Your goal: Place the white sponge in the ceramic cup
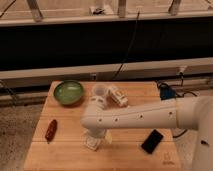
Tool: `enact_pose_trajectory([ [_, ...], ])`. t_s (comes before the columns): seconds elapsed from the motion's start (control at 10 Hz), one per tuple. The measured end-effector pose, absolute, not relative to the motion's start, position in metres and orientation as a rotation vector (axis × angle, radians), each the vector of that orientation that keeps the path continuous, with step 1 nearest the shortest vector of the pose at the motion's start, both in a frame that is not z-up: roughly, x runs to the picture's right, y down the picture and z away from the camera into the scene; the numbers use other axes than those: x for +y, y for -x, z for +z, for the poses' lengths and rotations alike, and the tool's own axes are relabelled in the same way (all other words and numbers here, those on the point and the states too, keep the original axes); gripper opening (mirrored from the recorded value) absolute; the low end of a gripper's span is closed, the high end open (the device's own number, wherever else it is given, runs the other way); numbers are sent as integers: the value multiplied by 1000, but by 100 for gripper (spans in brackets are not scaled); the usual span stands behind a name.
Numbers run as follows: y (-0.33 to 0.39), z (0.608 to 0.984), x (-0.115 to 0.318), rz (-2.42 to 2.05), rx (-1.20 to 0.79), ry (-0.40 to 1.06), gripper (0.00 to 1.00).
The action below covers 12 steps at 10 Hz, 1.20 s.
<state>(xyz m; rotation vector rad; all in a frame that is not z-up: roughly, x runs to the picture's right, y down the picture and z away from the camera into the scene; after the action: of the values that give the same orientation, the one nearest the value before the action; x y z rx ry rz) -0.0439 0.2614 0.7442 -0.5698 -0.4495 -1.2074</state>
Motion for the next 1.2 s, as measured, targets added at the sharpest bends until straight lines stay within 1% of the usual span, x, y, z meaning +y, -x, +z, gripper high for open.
enact_pose_trajectory([
  [0.6, 49, 754, 279, -1219, -469, 590, 80],
  [1.2, 48, 758, 284, -1232, -473, 602, 80],
])
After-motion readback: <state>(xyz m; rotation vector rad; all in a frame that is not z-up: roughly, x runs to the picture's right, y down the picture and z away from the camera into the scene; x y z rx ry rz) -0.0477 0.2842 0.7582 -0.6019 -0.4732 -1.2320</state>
